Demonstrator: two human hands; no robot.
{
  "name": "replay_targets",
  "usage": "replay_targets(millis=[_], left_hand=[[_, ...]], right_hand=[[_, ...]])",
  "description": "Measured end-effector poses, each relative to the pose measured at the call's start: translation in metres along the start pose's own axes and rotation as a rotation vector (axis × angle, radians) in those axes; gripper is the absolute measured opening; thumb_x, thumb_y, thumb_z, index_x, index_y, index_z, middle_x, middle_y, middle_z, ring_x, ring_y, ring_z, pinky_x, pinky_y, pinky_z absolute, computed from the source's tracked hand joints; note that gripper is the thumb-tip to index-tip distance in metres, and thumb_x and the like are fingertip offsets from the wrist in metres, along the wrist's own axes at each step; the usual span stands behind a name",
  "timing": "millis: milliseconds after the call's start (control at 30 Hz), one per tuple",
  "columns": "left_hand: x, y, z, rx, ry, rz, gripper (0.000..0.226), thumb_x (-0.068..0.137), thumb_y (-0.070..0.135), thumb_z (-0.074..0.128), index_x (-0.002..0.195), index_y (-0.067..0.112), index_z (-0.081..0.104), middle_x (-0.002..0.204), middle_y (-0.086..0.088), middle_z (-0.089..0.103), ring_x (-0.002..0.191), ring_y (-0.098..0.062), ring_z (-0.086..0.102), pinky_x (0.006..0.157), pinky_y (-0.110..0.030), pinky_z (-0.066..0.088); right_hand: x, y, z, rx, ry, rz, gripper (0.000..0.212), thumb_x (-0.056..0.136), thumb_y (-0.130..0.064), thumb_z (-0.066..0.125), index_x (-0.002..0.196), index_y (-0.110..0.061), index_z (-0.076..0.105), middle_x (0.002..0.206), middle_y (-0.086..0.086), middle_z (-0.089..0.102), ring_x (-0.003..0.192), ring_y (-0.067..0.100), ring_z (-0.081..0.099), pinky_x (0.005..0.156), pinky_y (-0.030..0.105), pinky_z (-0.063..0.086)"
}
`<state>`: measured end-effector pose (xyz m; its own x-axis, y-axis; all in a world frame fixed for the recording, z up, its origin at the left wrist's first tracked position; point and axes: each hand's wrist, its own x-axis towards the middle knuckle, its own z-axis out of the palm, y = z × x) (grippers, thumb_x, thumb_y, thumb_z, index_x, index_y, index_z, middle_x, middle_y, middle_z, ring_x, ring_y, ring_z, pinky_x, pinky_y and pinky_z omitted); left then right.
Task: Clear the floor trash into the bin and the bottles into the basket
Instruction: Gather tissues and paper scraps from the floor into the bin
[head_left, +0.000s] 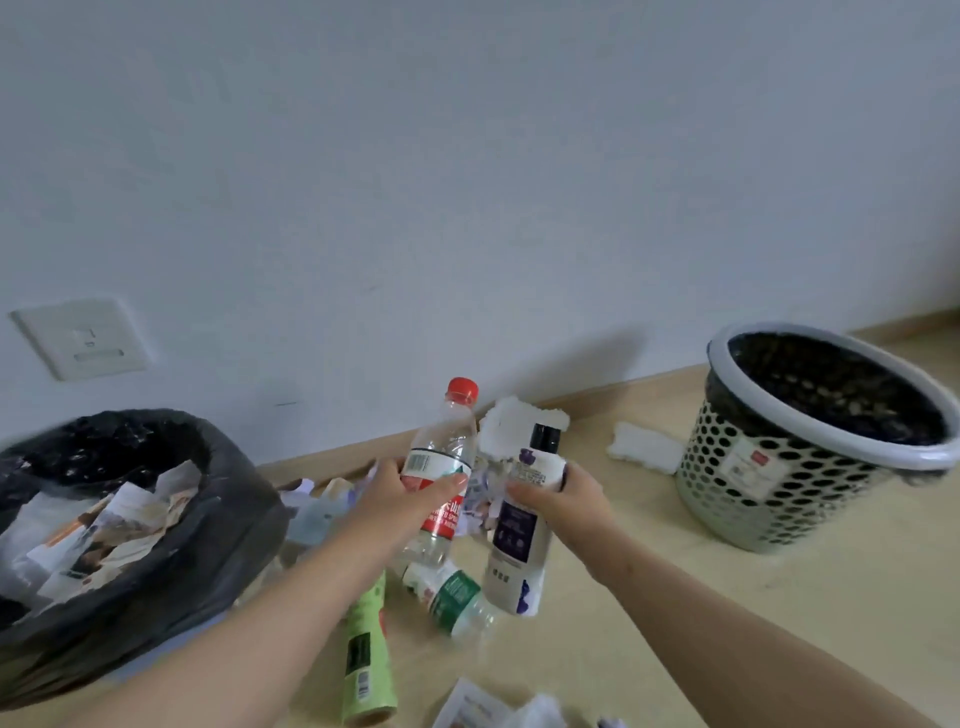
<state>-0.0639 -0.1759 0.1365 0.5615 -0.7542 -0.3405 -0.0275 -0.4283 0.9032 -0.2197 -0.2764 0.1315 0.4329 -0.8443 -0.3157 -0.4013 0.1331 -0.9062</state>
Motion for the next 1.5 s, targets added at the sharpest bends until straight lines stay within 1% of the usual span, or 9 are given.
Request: replay_targets(millis=[167,367,567,833,967,1100,1267,1367,1500], left_hand=[[0.002,0.042,0.061,-0.129,-0.110,0.009,0.050,0.076,0.031,0.074,0.112,0.012,0.046,0.100,-0.010,0.063,0.084,-0.022,0.065,0.069,-0.032,0.053],[0.006,0.055,0.109,-0.155,-0.187,0.026,0.041,0.079,0.031,0.072,0.110,0.013,0.053,0.099,-0.011,0.067,0.083,-0.023,0.067,0.060,-0.027,0.050],[0.006,0.043,0.116,-0.186,-0.222,0.018,0.026,0.079,0.028,0.071,0.096,0.019,0.054,0.096,-0.008,0.067,0.083,-0.021,0.066,0.065,-0.029,0.050],[0.006,0.025,0.087,-0.190,-0.158,-0.020,0.039,0.078,0.032,0.070,0.106,0.020,0.046,0.093,-0.005,0.063,0.082,-0.020,0.063,0.066,-0.030,0.049],[0.009,0.019,0.072,-0.210,-0.087,-0.036,0.054,0.073,0.035,0.074,0.115,0.014,0.049,0.101,-0.010,0.064,0.089,-0.026,0.064,0.078,-0.039,0.053],[0.009,0.024,0.062,-0.261,-0.025,-0.003,0.052,0.076,0.034,0.072,0.117,0.014,0.048,0.100,-0.010,0.063,0.086,-0.025,0.063,0.068,-0.034,0.051],[0.002,0.045,0.058,-0.340,0.058,0.087,0.051,0.073,0.031,0.074,0.115,0.015,0.048,0.100,-0.008,0.064,0.085,-0.025,0.065,0.068,-0.036,0.053],[-0.010,0.069,0.066,-0.447,0.139,0.232,0.045,0.076,0.019,0.074,0.110,0.022,0.045,0.097,0.001,0.060,0.086,-0.016,0.062,0.066,-0.030,0.050],[-0.023,0.102,0.099,-0.537,-0.025,0.372,0.059,0.074,0.008,0.074,0.120,0.025,0.043,0.107,0.002,0.059,0.093,-0.013,0.061,0.076,-0.031,0.053]], right_hand=[[0.025,-0.004,-0.094,-0.419,0.291,-0.069,0.028,0.073,-0.044,0.068,0.088,-0.022,0.059,0.087,-0.002,0.066,0.085,0.017,0.064,0.078,0.036,0.055],[0.048,0.006,-0.191,-0.989,0.643,-0.105,0.042,0.079,-0.055,0.055,0.104,-0.022,0.056,0.143,0.004,0.030,0.131,0.028,0.026,0.108,0.040,0.023],[0.056,0.025,-0.232,-1.190,0.521,0.116,0.040,0.074,-0.066,0.052,0.088,-0.028,0.052,0.121,0.007,0.043,0.120,0.031,0.034,0.108,0.043,0.024],[0.043,0.016,-0.192,-1.304,0.322,-0.043,0.033,0.074,-0.057,0.056,0.087,-0.029,0.046,0.097,0.000,0.035,0.091,0.020,0.041,0.088,0.034,0.034],[0.023,-0.010,-0.151,-1.246,0.202,-0.111,0.032,0.070,-0.050,0.061,0.084,-0.027,0.044,0.097,0.000,0.034,0.082,0.020,0.043,0.082,0.032,0.036],[0.002,-0.032,-0.103,-1.151,-0.020,-0.167,0.037,0.066,-0.051,0.068,0.080,-0.023,0.048,0.101,-0.001,0.039,0.081,0.018,0.049,0.069,0.027,0.039],[-0.012,-0.056,-0.091,-0.448,-0.297,-0.199,0.030,0.074,-0.028,0.076,0.096,-0.012,0.063,0.097,0.004,0.067,0.088,0.020,0.067,0.078,0.032,0.056],[-0.009,-0.067,-0.119,-0.023,-0.156,-0.260,0.025,0.078,-0.020,0.071,0.098,-0.008,0.062,0.092,0.008,0.071,0.088,0.023,0.068,0.084,0.035,0.051],[0.010,-0.063,-0.149,0.342,0.337,-0.275,0.012,0.082,-0.021,0.068,0.088,-0.016,0.058,0.087,0.005,0.069,0.081,0.023,0.065,0.076,0.036,0.052]])
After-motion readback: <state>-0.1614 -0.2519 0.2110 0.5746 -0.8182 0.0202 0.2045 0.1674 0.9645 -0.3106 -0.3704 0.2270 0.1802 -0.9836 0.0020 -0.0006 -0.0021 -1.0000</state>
